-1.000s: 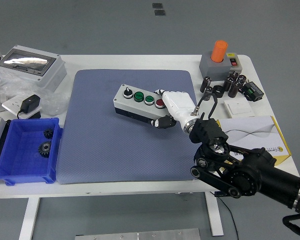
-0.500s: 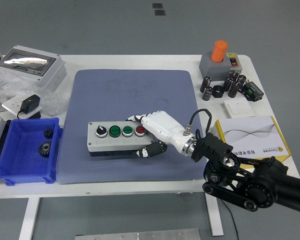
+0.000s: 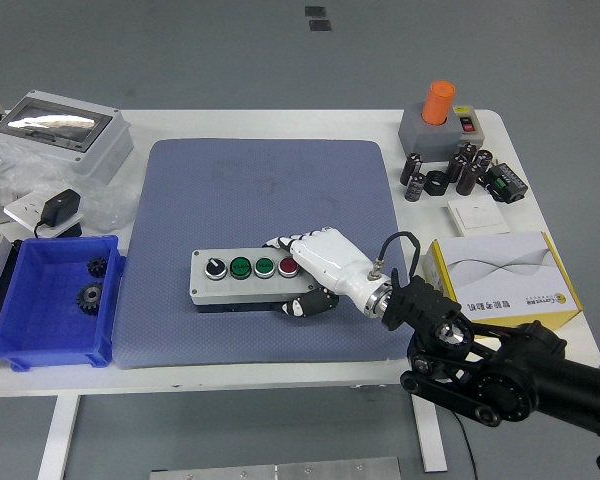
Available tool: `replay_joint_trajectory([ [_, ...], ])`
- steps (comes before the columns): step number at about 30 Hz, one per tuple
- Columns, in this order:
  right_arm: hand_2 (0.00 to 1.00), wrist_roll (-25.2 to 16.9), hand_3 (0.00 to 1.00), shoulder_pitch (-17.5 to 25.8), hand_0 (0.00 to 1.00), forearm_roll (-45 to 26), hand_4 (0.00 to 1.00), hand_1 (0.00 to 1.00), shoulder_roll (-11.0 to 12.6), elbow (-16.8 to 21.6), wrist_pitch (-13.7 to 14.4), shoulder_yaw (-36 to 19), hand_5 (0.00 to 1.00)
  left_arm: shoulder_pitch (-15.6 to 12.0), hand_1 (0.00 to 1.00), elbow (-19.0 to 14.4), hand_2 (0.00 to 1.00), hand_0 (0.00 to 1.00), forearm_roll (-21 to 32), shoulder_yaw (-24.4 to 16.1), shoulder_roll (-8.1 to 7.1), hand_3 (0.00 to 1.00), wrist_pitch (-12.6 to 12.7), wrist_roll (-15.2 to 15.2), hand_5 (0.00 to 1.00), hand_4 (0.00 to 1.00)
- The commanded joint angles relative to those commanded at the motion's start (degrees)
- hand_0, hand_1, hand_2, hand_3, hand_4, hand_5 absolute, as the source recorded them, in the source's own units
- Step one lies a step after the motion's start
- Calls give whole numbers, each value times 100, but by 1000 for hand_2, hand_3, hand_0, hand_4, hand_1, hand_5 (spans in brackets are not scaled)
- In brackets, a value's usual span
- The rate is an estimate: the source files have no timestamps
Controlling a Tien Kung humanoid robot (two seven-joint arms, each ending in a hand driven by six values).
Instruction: Pick up the button,place it on the desk,press the button,press the button
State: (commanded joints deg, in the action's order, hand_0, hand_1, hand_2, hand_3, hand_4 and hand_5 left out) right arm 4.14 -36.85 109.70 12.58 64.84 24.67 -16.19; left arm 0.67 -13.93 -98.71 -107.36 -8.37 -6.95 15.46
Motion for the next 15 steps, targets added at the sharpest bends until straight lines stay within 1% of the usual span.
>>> replay_joint_trajectory([
  [4,379,48,476,14,137,-10,358,325,6,-4,-73,-40,2,-5,675,1,661,697,7,7,-1,794,0,-1,898,615],
  [8,379,65,476,24,137,-24,358,325,18,-3,-216,-133,2,-9,675,0,661,697,14,11,-4,794,4,-3,898,615],
  [9,381,73,482,26,140,-20,387,331,22,3,-258,-158,2,-11,675,0,660,697,18,12,-5,792,5,-4,898,616],
  [15,381,135,482,43,140,-20,387,331,42,45,-473,-232,2,-18,675,-2,660,697,31,20,-7,792,8,0,898,616],
])
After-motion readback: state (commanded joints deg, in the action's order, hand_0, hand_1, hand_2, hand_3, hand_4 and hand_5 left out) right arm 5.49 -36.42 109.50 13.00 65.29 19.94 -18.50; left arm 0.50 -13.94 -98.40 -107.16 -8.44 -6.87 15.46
